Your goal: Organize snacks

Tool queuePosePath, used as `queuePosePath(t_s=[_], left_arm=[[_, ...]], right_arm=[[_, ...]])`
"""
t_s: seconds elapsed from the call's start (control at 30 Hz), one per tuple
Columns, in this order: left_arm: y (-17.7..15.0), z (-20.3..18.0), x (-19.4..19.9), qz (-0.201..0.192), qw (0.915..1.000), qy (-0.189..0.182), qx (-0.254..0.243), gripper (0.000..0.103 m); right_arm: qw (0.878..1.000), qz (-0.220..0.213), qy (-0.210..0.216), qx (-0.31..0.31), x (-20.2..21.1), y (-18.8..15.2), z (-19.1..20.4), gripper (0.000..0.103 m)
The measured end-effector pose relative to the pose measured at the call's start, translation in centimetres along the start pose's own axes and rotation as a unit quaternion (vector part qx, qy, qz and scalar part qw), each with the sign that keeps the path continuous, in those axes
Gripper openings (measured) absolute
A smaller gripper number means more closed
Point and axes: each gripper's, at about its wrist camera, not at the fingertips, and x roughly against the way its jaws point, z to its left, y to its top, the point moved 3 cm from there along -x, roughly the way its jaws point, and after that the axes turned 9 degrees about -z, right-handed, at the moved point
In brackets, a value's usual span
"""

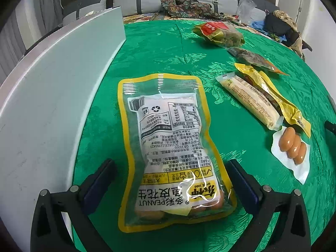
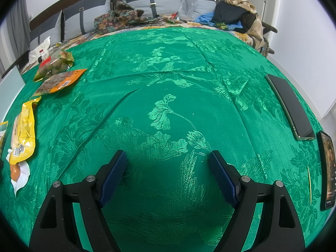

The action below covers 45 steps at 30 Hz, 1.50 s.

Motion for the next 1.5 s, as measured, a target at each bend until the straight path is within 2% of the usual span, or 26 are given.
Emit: queuePosePath(t_s=[0.23,0.5,0.87,0.93,1.0,1.07,1.1,1.5], left_arm=[[0.7,0.2,-0.5,0.011,0.9999,-0.005,-0.006,0.103],[1.5,0.4,-1.2,0.044,0.9986,-0.018,-0.023,0.103],[1.3,0.3,-0.8,0.054,0.9984,-0.008,-0.014,0.102],[1.2,0.2,-0.5,0.049,0.9986,-0.012,-0.015,0.097],[1.2,-0.2,0.2,0.039,0.9987,-0.021,-0.026,0.078],[1.2,-0.6,0.6,0.036,0.9985,-0.021,-0.037,0.074],[1.2,-0.6,0.7,0.032,0.9985,-0.021,-0.040,0.068],[0.1,0.8,2.4,0.016,0.9987,-0.047,0.010,0.067]], right_arm=[[1.000,0.000,0.000,0.000,0.0,0.0,0.0,0.083],[1.000,0.000,0.000,0.000,0.0,0.0,0.0,0.083],[1.000,0.000,0.000,0.000,0.0,0.0,0.0,0.083],[1.000,0.000,0.000,0.000,0.0,0.0,0.0,0.083],[1.000,0.000,0.000,0.000,0.0,0.0,0.0,0.083],[1.000,0.000,-0.001,0.000,0.0,0.0,0.0,0.083],[1.000,0.000,-0.001,0.000,0.0,0.0,0.0,0.083],[1.000,0.000,0.000,0.000,0.0,0.0,0.0,0.084]])
